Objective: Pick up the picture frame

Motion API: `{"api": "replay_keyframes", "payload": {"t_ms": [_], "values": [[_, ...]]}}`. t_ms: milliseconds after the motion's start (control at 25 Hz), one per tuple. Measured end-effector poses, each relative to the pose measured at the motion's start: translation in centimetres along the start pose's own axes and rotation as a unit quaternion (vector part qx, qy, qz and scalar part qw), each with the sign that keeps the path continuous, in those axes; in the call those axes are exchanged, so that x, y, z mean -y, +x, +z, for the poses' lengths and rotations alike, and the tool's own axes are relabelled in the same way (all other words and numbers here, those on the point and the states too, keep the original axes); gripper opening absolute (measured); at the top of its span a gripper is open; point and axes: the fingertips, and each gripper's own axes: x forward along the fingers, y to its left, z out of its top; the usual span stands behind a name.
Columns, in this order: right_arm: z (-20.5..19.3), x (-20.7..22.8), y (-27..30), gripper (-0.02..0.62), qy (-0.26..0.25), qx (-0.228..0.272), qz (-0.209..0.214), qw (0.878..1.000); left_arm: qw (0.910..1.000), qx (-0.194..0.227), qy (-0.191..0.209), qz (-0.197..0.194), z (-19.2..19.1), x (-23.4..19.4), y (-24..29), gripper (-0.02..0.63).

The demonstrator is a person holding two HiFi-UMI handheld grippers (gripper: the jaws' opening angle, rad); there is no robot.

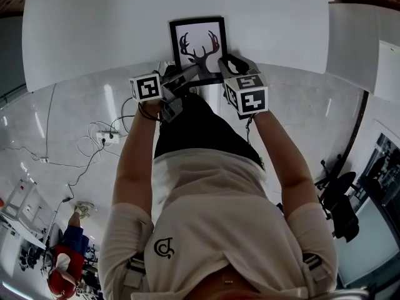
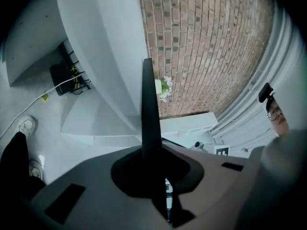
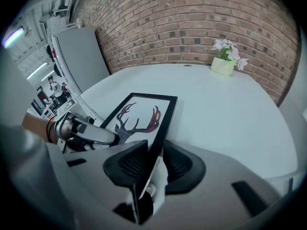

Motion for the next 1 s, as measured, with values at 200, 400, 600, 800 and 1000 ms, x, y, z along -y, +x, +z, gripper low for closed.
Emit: {"api": "replay_keyframes", "payload": {"t_ms": [200, 400, 600, 800, 1000], "values": [[-0.4, -0.7, -0.2, 0.109, -0.001, 0.003, 0.003, 1.000, 0.9997, -0.002, -0.022, -0.009, -0.7, 0.2, -0.6, 0.029], [0.1, -0.9, -0.4, 0.110, 0.002, 0.012, -0.006, 1.000, 1.0000, 0.007, -0.004, -0.001, -0.4, 0.6, -1.0, 0.028], [1.8, -0.6, -2.0, 0.065, 0.019, 0.055, -0.021, 0.998, 0.9990, 0.005, 0.037, 0.025, -0.5, 1.4, -1.7, 0.023], [4.6, -0.6, -3.5, 0.009, 0.001, 0.115, -0.040, 0.992, 0.9959, 0.024, 0.080, 0.033, 1.2, 3.3, -2.8, 0.023], [7.1, -0.8, -3.9, 0.009, 0.000, 0.128, -0.046, 0.991, 0.9900, 0.079, 0.107, 0.047, 5.4, 6.2, -4.3, 0.023]]}}
